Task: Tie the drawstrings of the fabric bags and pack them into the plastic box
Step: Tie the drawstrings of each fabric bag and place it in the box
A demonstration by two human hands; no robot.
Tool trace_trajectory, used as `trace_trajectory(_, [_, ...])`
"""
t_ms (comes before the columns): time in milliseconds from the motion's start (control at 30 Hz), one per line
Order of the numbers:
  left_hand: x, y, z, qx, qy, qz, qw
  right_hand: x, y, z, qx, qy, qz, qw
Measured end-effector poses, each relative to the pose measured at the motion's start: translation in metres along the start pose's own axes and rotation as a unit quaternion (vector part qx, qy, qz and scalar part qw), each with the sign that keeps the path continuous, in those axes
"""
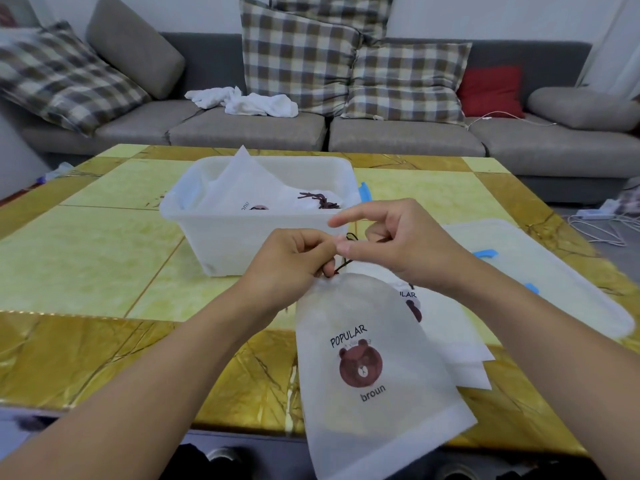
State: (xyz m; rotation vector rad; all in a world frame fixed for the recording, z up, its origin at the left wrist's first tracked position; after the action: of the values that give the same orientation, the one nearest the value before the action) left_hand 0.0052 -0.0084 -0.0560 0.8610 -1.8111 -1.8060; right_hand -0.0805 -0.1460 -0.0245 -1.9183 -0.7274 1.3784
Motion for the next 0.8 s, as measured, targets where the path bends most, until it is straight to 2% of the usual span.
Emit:
trace_trajectory(100, [0.0,0.0,0.0,0.008,0.003,-0.004,1.0,0.003,-0.002,-0.001,-0.046,0.038,0.077,0.995])
trace_trajectory(333, [0.004,0.0,-0.003,-0.013,-0.067,0.047,0.997,-0.001,0.004,-0.003,-0.031,0.093,0.114,0.989])
trace_trajectory(400, [0.005,0.001,-0.003,-0.014,-0.069,0.067,0.995,-0.002,0.008,-0.004,0.004,0.099,0.079,0.992])
trace_trajectory(533, [0.003,0.001,-0.004,-0.013,-0.045,0.088,0.995,0.004,0.02,-0.005,0.134,0.06,-0.095,0.985])
trace_trajectory(800, [0.0,0.0,-0.009,-0.015,0.003,0.129,0.991,0.006,0.018,-0.004,0.188,0.052,-0.222,0.955])
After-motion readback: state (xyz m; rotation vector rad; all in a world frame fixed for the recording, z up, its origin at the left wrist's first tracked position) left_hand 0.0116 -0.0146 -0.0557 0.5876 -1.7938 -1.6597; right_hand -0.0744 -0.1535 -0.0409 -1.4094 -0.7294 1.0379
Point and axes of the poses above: each hand's wrist, its own z-axis away from the middle knuckle, its own x-axis out of the palm, y = z × x, the point moved 4 cm from there along -z, towards the middle knuckle, and after that the axes turned 8 degrees about z, right-handed, at the moved point
